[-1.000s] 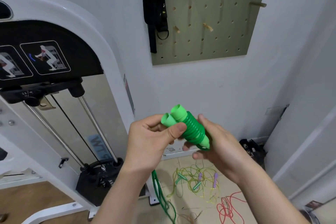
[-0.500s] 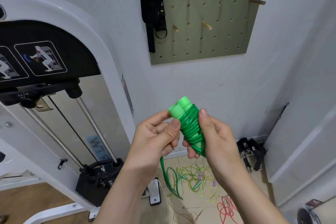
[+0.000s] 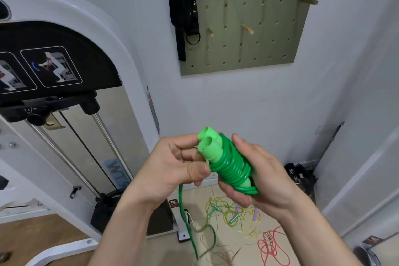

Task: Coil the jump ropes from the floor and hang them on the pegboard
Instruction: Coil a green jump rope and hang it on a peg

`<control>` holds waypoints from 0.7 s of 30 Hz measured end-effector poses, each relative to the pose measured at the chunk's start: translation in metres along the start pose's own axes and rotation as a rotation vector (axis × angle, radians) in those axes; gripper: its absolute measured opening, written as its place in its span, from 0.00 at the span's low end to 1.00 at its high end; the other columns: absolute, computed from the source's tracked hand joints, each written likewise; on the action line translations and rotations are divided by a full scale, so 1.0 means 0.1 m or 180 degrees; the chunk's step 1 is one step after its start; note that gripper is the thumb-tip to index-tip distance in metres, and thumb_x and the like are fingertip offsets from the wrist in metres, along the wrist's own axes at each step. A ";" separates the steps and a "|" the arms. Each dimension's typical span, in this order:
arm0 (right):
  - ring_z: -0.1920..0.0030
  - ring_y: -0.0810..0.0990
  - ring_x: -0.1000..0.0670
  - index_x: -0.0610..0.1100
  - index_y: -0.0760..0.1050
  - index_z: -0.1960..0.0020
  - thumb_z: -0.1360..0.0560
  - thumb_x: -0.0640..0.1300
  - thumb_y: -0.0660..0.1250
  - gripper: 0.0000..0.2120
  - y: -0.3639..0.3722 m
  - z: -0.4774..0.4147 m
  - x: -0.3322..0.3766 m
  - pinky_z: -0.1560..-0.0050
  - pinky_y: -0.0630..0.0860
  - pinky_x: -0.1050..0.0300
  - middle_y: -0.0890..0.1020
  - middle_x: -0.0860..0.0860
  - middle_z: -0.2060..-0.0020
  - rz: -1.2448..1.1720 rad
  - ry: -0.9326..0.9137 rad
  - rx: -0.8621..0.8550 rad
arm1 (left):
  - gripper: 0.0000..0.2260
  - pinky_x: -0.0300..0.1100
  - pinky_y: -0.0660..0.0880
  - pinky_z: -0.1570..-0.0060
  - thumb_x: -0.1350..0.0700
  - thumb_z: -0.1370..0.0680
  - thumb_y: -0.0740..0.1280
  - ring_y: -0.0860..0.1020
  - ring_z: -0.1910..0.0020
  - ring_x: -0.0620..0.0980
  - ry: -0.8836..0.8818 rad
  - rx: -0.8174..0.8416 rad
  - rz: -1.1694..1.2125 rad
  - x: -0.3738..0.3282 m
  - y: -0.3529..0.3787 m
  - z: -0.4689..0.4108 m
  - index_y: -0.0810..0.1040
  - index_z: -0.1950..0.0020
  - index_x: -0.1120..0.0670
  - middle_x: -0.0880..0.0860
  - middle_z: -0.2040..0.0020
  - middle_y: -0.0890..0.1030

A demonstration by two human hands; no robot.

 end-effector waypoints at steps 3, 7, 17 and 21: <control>0.82 0.73 0.51 0.48 0.78 0.39 0.25 0.58 0.65 0.19 0.00 0.00 -0.09 0.82 0.62 0.68 0.75 0.37 0.66 -0.0779 0.0305 0.0601 | 0.30 0.32 0.71 0.71 0.43 0.44 0.81 0.74 0.70 0.49 0.0073 0.0081 -0.0236 -0.04 0.03 0.03 0.83 0.46 0.53 0.57 0.65 0.80; 0.85 0.69 0.53 0.44 0.80 0.60 0.25 0.63 0.58 0.24 0.04 0.00 -0.20 0.84 0.59 0.67 0.74 0.43 0.77 -0.0995 0.0970 0.0783 | 0.27 0.28 0.65 0.75 0.41 0.43 0.80 0.69 0.76 0.40 0.0213 -0.0360 -0.0340 -0.08 0.11 0.01 0.83 0.57 0.62 0.50 0.74 0.75; 0.60 0.81 0.49 0.48 0.78 0.48 0.29 0.69 0.61 0.26 0.03 -0.01 -0.14 0.55 0.79 0.49 0.81 0.48 0.61 0.1748 -0.0670 -0.0804 | 0.15 0.30 0.63 0.77 0.53 0.33 0.71 0.63 0.80 0.42 0.0193 -0.1479 -0.0569 -0.04 0.26 -0.07 0.80 0.63 0.67 0.47 0.80 0.67; 0.71 0.76 0.45 0.40 0.73 0.44 0.23 0.61 0.58 0.25 0.00 -0.01 -0.11 0.70 0.74 0.53 0.79 0.43 0.67 0.0911 -0.0597 -0.0881 | 0.13 0.34 0.62 0.73 0.47 0.30 0.69 0.63 0.75 0.47 0.0045 -0.1177 -0.0851 -0.04 0.25 -0.06 0.83 0.65 0.57 0.53 0.77 0.67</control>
Point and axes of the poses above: each hand's wrist, its own z-axis away from the middle knuckle, its own y-axis out of the palm, x = y × z, the point moved 1 cm from there along -z, towards the middle knuckle
